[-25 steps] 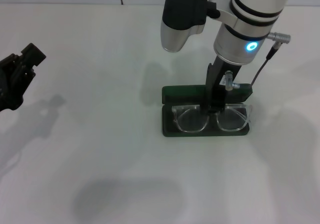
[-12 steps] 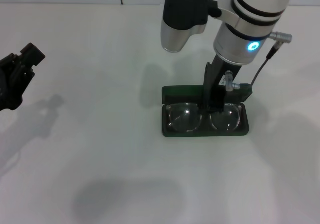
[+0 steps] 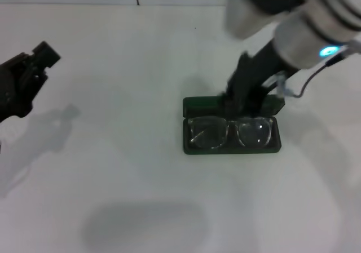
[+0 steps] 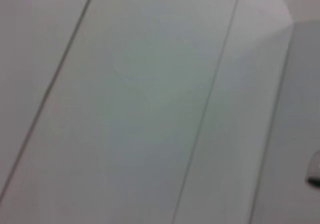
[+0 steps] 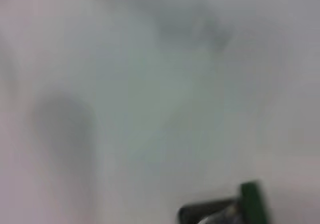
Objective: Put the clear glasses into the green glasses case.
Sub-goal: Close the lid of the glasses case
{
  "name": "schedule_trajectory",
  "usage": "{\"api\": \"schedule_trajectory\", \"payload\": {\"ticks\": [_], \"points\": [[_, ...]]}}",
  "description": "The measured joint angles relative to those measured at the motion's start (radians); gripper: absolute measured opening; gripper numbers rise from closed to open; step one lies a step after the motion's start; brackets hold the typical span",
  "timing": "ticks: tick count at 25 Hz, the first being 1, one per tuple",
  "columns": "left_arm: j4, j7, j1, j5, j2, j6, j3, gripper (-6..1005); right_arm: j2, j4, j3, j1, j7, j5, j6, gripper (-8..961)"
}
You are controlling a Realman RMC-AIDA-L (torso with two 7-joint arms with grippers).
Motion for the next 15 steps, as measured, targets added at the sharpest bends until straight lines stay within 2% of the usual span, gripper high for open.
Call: {"api": "schedule_trajectory", "payload": {"ticks": [2, 4, 6, 8, 9, 11, 15], "points": [[0.000, -0.011, -0.025, 0.017, 0.006, 0.000, 0.005, 105, -0.001, -0.121, 0.068, -0.102, -0.027, 0.067, 0.021, 94], [0.001, -0.031, -0.050, 0.043, 0.013, 0.000, 0.006, 106, -0.001, -0.237, 0.172, -0.236, -0.094, 0.220, 0.053, 94], [0.002, -0.051, -0.085, 0.079, 0.021, 0.000, 0.006, 106, -0.003, -0.287, 0.282, -0.351, -0.175, 0.376, 0.079, 94], [0.003, -0.063, -0.126, 0.128, 0.022, -0.004, 0.007, 107, -0.003, -0.291, 0.378, -0.434, -0.251, 0.514, 0.097, 94], [0.003, -0.063, -0.126, 0.128, 0.022, -0.004, 0.007, 107, -0.003, -0.263, 0.452, -0.487, -0.312, 0.604, 0.107, 94], [0.002, -0.067, -0.169, 0.184, 0.023, -0.011, 0.007, 108, -0.003, -0.202, 0.529, -0.524, -0.368, 0.679, 0.112, 95], [-0.005, -0.076, -0.233, 0.276, 0.014, -0.025, 0.008, 109, -0.007, 0.076, 0.689, -0.535, -0.518, 0.840, 0.108, 95]]}}
